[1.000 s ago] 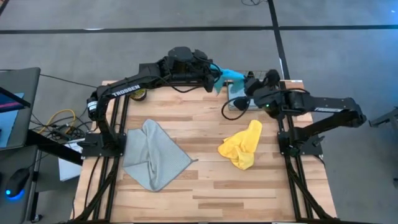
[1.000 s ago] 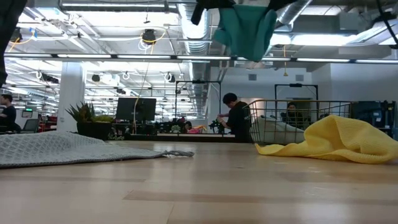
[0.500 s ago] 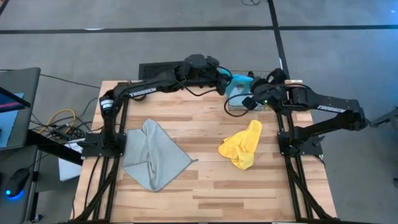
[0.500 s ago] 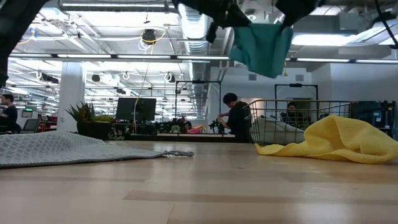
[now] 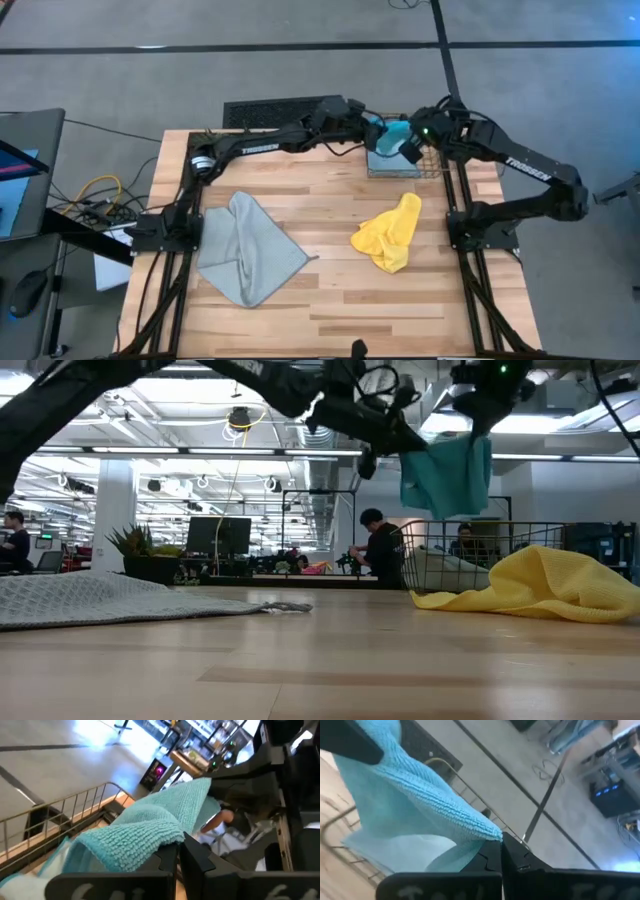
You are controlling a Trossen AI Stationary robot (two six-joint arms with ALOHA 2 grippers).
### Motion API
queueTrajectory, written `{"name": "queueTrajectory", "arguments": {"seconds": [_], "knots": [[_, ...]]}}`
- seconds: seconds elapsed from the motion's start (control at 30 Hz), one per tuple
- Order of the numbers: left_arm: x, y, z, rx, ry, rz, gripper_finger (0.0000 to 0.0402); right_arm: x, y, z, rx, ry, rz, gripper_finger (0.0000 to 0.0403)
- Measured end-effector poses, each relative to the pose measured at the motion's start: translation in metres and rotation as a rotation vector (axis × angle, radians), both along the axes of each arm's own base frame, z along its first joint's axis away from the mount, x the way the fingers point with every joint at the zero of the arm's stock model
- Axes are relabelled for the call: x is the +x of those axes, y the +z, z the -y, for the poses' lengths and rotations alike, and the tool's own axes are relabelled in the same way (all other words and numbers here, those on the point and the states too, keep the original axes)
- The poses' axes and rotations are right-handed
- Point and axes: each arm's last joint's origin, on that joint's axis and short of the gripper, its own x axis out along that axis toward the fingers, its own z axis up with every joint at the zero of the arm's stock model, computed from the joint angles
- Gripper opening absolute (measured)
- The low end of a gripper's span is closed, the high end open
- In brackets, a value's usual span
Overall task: Fold microfiber towels
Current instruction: Put the folded blue microfiber cloth into the wire basket
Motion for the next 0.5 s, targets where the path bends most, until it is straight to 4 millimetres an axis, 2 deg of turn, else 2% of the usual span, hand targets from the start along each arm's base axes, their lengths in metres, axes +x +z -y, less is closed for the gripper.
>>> {"name": "queueTrajectory", "arguments": {"seconds": [0.17, 0.27, 0.4, 0.5], "knots": [[0.005, -0.026, -0.016, -0.096, 0.015, -0.016, 0.0000, -0.006, -0.024, 0.020, 0.081, -0.001, -0.007, 0.0005], [0.003, -0.027, -0.021, -0.113, 0.021, -0.026, 0.0000, -0.011, -0.037, 0.029, 0.122, -0.005, -0.010, 0.0005], [0.000, -0.028, -0.027, -0.089, 0.053, -0.039, 0.0001, -0.013, -0.049, 0.043, 0.082, -0.028, -0.047, 0.0005], [-0.005, -0.028, -0.035, -0.098, 0.083, -0.042, 0.0001, -0.017, -0.051, 0.055, 0.058, -0.074, -0.079, 0.0005]]}}
